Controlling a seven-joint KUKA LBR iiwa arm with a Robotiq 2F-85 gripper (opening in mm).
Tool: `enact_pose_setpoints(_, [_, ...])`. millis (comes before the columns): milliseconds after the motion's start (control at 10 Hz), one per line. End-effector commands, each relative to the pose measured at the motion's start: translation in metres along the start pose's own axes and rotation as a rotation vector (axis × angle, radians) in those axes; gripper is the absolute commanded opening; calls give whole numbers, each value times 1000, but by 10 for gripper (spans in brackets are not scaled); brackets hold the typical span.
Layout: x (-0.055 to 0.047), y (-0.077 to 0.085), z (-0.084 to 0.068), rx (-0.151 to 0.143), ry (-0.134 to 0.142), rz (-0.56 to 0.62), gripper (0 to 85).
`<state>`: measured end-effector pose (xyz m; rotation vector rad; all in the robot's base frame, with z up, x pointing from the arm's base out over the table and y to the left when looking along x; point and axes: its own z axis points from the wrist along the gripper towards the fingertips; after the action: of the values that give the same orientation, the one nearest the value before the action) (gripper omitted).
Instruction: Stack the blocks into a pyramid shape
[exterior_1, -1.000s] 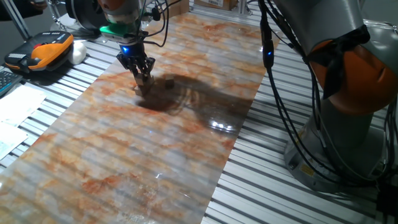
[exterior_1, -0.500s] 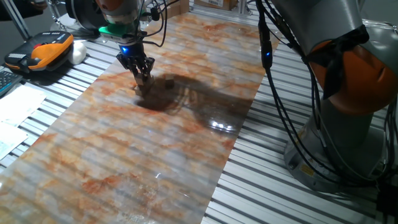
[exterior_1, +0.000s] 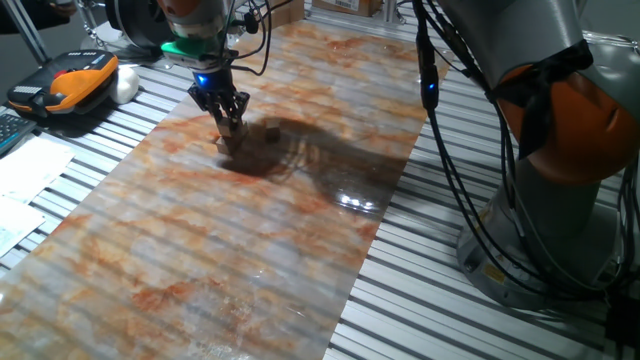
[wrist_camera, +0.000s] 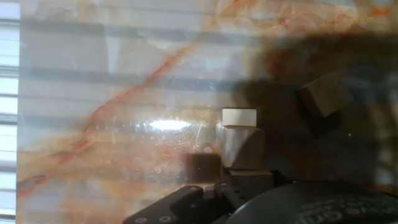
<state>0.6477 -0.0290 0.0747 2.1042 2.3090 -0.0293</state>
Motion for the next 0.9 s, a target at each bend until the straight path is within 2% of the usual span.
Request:
enact_pose_setpoints(0, [0, 0, 1, 1, 0, 2, 0])
enact_pose_setpoints(800, [-2, -1, 4, -5, 8, 9, 0])
